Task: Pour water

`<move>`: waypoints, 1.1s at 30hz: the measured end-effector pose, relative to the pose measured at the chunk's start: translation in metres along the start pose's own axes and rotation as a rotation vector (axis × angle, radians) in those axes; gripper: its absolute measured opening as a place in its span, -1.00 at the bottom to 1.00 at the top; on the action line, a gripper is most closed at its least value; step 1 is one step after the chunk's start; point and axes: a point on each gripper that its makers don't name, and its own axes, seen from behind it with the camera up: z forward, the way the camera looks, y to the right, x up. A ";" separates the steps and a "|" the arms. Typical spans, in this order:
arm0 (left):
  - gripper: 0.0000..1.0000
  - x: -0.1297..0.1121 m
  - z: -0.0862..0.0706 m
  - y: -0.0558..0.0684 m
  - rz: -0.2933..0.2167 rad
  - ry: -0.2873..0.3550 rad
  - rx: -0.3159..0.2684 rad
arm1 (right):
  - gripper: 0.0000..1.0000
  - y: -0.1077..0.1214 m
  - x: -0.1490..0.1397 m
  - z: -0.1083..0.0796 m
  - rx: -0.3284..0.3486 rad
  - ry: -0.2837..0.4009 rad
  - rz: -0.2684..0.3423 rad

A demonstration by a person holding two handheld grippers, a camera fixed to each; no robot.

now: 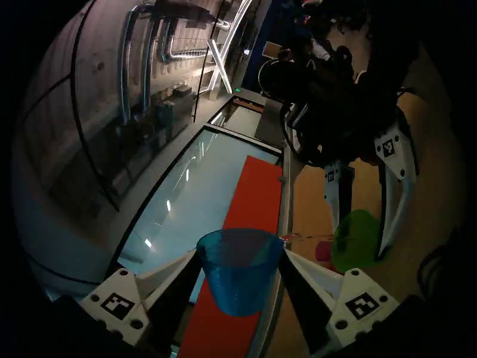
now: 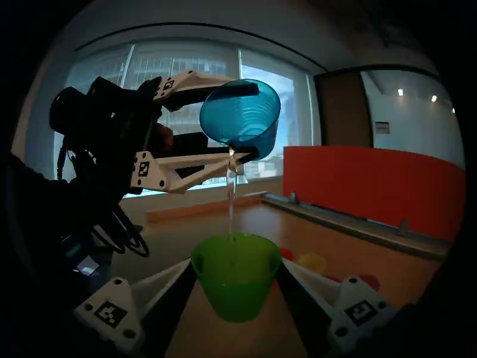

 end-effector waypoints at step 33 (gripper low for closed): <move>0.73 0.004 -0.002 -0.008 0.104 0.006 0.012 | 0.81 0.002 0.006 -0.001 -0.008 0.007 -0.013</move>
